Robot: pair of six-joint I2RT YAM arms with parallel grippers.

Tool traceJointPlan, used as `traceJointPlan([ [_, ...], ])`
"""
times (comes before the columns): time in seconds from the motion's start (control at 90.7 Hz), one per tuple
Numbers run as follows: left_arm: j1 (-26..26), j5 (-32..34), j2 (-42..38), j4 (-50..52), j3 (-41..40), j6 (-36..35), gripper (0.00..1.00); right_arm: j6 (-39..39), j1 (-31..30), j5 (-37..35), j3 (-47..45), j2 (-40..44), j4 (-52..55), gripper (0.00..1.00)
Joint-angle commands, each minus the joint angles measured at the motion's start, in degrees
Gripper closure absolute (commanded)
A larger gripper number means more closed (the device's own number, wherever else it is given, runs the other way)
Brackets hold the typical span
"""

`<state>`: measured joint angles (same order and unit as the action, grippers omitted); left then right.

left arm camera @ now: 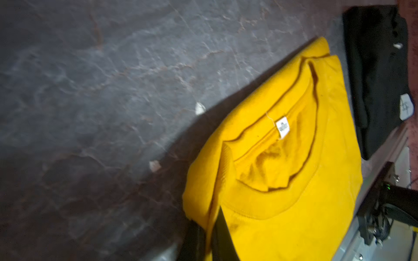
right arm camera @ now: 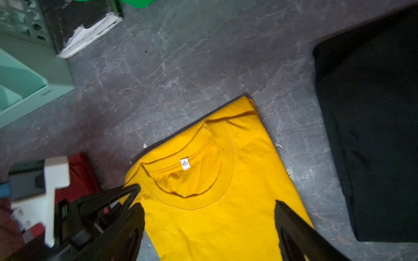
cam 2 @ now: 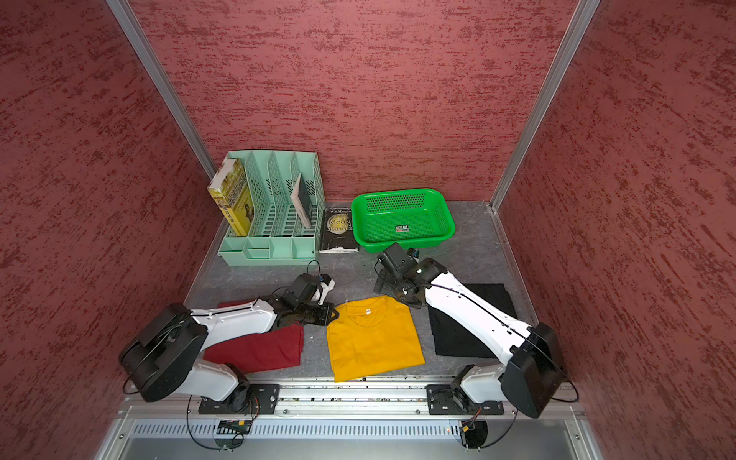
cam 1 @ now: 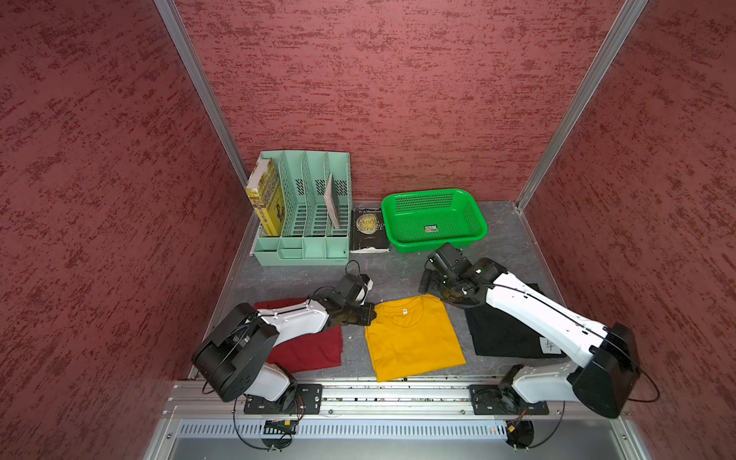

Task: Put the folded t-shirts into the basket
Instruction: Pick up the T-shirt from the center of the board.

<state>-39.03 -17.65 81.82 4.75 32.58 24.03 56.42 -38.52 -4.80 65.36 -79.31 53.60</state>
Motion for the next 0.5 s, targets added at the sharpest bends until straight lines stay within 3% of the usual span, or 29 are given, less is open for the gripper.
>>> traceJointPlan([
  [0.0,-3.2,-1.5,-3.8,-3.9,-1.2,-4.6,1.00,5.7,1.6,0.9,1.1,-2.3,1.6,0.07],
  [0.309,-14.9,8.1,-16.7,-9.8,-7.2,-17.7,1.00,7.0,4.9,7.4,7.9,-18.1,3.4,0.07],
  [0.485,-21.0,14.7,-19.2,-10.3,-8.4,-24.9,1.00,6.8,6.0,12.7,10.6,-25.9,1.9,0.07],
])
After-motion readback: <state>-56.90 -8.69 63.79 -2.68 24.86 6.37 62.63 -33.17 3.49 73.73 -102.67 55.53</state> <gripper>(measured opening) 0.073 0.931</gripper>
